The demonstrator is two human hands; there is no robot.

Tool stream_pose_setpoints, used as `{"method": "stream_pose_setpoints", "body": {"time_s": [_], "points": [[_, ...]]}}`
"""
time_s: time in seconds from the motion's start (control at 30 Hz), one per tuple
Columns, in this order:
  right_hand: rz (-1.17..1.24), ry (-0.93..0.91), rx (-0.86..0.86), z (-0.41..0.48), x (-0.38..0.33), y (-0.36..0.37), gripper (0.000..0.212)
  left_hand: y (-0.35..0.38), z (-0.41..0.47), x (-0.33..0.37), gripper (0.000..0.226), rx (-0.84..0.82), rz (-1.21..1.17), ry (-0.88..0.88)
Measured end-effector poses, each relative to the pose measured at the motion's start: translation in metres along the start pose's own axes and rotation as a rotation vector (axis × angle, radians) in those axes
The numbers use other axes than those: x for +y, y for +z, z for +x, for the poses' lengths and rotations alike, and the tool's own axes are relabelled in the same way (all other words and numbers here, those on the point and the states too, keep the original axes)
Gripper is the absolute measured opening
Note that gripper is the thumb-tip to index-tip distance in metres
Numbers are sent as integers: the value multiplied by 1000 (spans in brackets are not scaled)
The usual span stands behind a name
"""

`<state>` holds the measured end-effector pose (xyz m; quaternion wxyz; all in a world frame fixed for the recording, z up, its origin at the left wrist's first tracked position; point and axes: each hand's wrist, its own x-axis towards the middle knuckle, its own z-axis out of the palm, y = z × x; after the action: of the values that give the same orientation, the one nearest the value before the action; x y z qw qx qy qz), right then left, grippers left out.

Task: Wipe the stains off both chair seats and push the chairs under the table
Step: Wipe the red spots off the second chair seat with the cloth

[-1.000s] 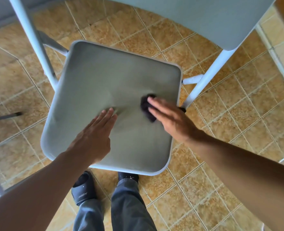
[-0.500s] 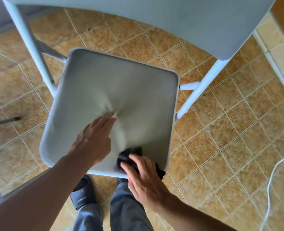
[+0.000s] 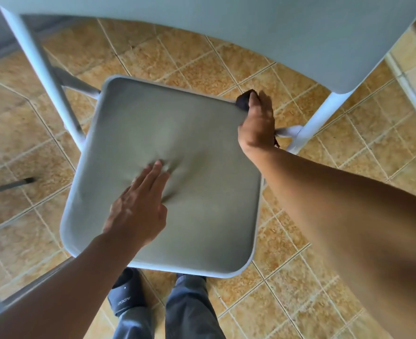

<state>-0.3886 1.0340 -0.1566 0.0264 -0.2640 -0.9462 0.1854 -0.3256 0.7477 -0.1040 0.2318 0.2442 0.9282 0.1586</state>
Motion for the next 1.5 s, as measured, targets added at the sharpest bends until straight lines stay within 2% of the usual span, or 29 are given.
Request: {"method": "stream_pose_setpoints", "body": {"time_s": [0.03, 0.13, 0.27, 0.33, 0.37, 0.43, 0.57, 0.67, 0.73, 0.8, 0.87, 0.93, 1.03, 1.1, 1.17, 1.23, 1.37, 1.43, 1.5], "points": [[6, -10, -3, -4, -5, 3, 64, -1, 0, 0, 67, -3, -7, -4], [16, -303, 2, -64, -9, 10, 60, -3, 0, 0, 67, -11, -28, 5], [29, -653, -244, -174, -3, -8, 46, -3, -1, -2, 70, -16, -64, -1], [0, -738, -316, -185, 11, -18, 43, -2, 0, -3, 69, -15, -68, 7], [-1, -726, -299, -175, 19, -19, 43, -2, 0, -4, 68, -14, -70, 15], [12, -592, -238, -139, 27, -14, 46, -1, 0, -6, 67, -12, -69, 20], [-16, -150, -64, -43, 9, -4, 67, 0, -1, -6, 67, -2, -62, 22], [53, 137, 5, 2, -16, -5, 62, -1, -1, -7, 69, -4, -58, 42], [80, 209, 57, -7, -26, -5, 57, -1, -4, -12, 72, -14, -46, 71], [91, 156, 66, -50, -33, -1, 57, -1, -11, -19, 74, -14, -31, 86], [130, 25, 29, -110, -38, 4, 58, -3, -21, -29, 73, -2, -16, 84], [166, -197, -56, -176, -47, 7, 54, -6, -33, -44, 67, 26, 5, 81], [129, -590, -336, -262, -60, 5, 53, -12, -48, -69, 68, 46, 48, 13], [111, -765, -445, -282, -58, 3, 49, -17, -57, -85, 70, 65, 64, -53], [105, -832, -446, -261, -52, 5, 48, -20, -64, -98, 72, 74, 46, -110], [88, -799, -365, -216, -55, 14, 49, -21, -73, -110, 76, 72, -1, -177], [81, -423, -185, -110, -93, 35, 53, -17, -91, -118, 77, 46, -84, -232], [44, -258, -180, -72, -127, 38, 57, -16, -98, -121, 75, 43, -100, -211], [48, -220, -203, -60, -158, 43, 57, -19, -101, -123, 71, 45, -119, -188]]}}
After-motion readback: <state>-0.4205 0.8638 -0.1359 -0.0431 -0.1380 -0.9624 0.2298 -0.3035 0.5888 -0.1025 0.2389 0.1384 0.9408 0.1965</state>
